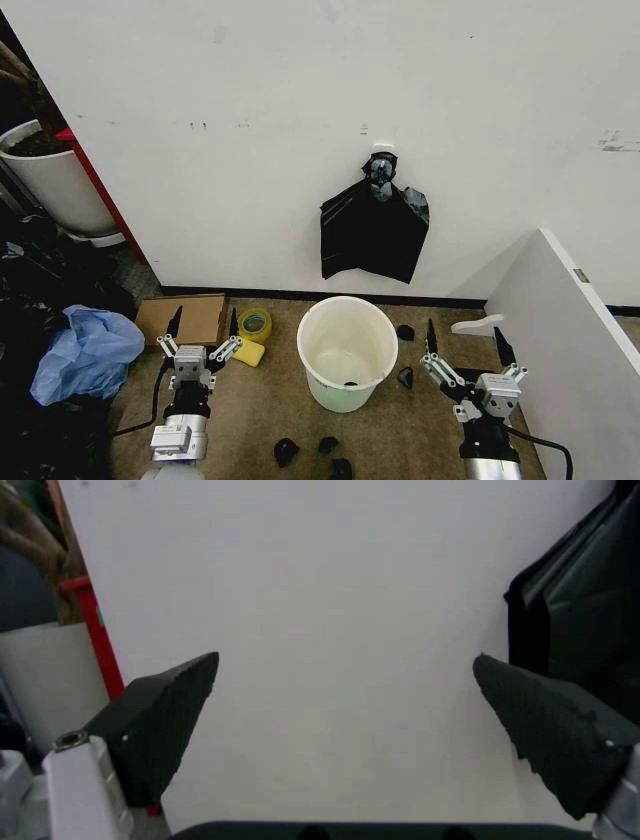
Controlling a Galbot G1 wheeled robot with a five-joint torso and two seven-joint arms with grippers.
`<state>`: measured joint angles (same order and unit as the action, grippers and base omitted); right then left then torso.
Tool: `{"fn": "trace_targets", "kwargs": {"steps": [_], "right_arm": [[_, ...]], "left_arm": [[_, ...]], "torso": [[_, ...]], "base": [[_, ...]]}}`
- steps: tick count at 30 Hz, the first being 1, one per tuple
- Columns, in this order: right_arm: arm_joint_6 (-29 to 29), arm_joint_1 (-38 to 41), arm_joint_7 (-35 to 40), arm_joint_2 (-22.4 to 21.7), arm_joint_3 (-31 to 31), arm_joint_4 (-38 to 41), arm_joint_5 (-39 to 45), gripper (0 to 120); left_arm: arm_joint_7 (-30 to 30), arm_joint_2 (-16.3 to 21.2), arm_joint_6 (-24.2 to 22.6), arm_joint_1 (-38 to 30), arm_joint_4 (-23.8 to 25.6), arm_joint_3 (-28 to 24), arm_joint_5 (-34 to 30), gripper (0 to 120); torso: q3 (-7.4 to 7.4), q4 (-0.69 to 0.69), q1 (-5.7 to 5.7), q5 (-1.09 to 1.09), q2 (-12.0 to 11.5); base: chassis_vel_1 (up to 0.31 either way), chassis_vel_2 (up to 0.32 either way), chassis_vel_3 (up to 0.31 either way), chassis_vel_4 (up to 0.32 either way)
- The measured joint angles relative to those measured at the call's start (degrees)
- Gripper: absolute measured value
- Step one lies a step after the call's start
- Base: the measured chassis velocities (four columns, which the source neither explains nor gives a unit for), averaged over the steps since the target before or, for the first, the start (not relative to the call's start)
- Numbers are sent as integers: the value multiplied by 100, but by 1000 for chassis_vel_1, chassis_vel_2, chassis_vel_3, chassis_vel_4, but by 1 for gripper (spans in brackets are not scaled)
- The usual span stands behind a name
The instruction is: Place the garbage bag over the trash bin.
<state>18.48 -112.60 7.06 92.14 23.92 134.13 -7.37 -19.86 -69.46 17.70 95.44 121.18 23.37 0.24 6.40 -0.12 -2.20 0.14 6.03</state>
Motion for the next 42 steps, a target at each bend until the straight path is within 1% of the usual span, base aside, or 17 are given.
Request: {"fn": "trace_targets", "kwargs": {"steps": [4, 10, 13, 15, 17, 22, 23, 24, 25, 26, 30, 31, 34, 36, 38, 41, 42], "right_arm": [[-16, 67, 16, 0, -55, -110, 4, 100], [-179, 365, 134, 0, 5, -263, 281, 100], [-319, 572, 146, -23, -4, -301, 662, 100], [-485, 782, 148, -162, -48, -339, 1029, 100], [-514, 816, 146, -187, -56, -350, 1089, 100], [-890, 1347, 27, -437, -97, -543, 2215, 100], [-890, 1347, 27, -437, -97, -543, 2215, 100], [-1023, 1510, -48, -509, -99, -574, 2696, 100], [-1070, 1575, -73, -533, -99, -591, 2881, 100], [-1267, 1921, -142, -665, -111, -707, 3613, 100], [-1671, 2764, -237, -922, -226, -1062, 5414, 100], [-1671, 2764, -237, -922, -226, -1062, 5414, 100], [-1835, 3267, -396, -994, -265, -1355, 6500, 100], [-1891, 3858, -621, -988, -274, -1729, 7226, 100], [-1897, 4301, -773, -922, -285, -2007, 7603, 100], [-1897, 4590, -896, -858, -293, -2206, 7786, 100], [-1895, 4942, -1029, -754, -299, -2473, 7945, 100]], "left_arm": [[28, -14, -22, -9, 156, 48, -48, 100], [225, -339, -23, 232, 200, 82, 19, 100], [342, -439, 102, 551, 245, 64, 122, 100], [390, -479, 254, 723, 224, 88, 317, 100], [392, -485, 273, 737, 210, 90, 346, 100], [488, -488, 350, 585, -10, -53, 436, 100], [488, -488, 350, 585, -10, -53, 436, 100], [536, -486, 350, 498, -37, -92, 403, 100], [548, -485, 350, 472, -42, -101, 390, 100], [600, -478, 370, 430, -50, -103, 353, 100], [641, -489, 466, 597, -24, 14, 394, 100], [641, -489, 466, 597, -24, 14, 394, 100], [647, -574, 520, 725, 24, 104, 452, 100], [626, -676, 548, 829, 34, 112, 425, 100], [624, -784, 589, 912, 6, 101, 488, 100], [628, -865, 622, 964, -10, 95, 582, 100], [633, -946, 650, 1021, -13, 95, 680, 100]], "torso": [[0, 0, 0, 2, 0], [0, 0, 0, 0, 0], [0, 0, 0, 1, 0], [0, 1, 0, 1, 0], [0, 1, 0, 2, 0], [0, 0, 0, 0, 0], [0, 0, 0, 0, 0], [0, 0, 0, 0, 0], [0, -1, 0, -1, 0], [0, -3, 0, 0, 0], [1, 3, 0, 2, 0], [1, 3, 0, 2, 0], [0, 0, 0, 0, 0], [0, -1, 0, 1, 0], [1, 0, 0, 2, 0], [1, 1, 0, 0, 0], [1, 1, 0, 0, 0]], "base": [[0, 0, 0, 0], [0, 0, 0, 0], [0, 0, 0, 0], [0, 0, 0, 0], [0, 0, 0, 0], [0, 0, 0, 0], [0, 0, 0, 0], [0, 0, 0, 0], [0, 0, 0, 0], [0, 0, 0, 0], [0, 0, 0, 0], [0, 0, 0, 0], [0, 0, 0, 0], [0, 0, 0, 0], [0, 0, 0, 0], [0, 0, 0, 0], [0, 0, 0, 0]]}}
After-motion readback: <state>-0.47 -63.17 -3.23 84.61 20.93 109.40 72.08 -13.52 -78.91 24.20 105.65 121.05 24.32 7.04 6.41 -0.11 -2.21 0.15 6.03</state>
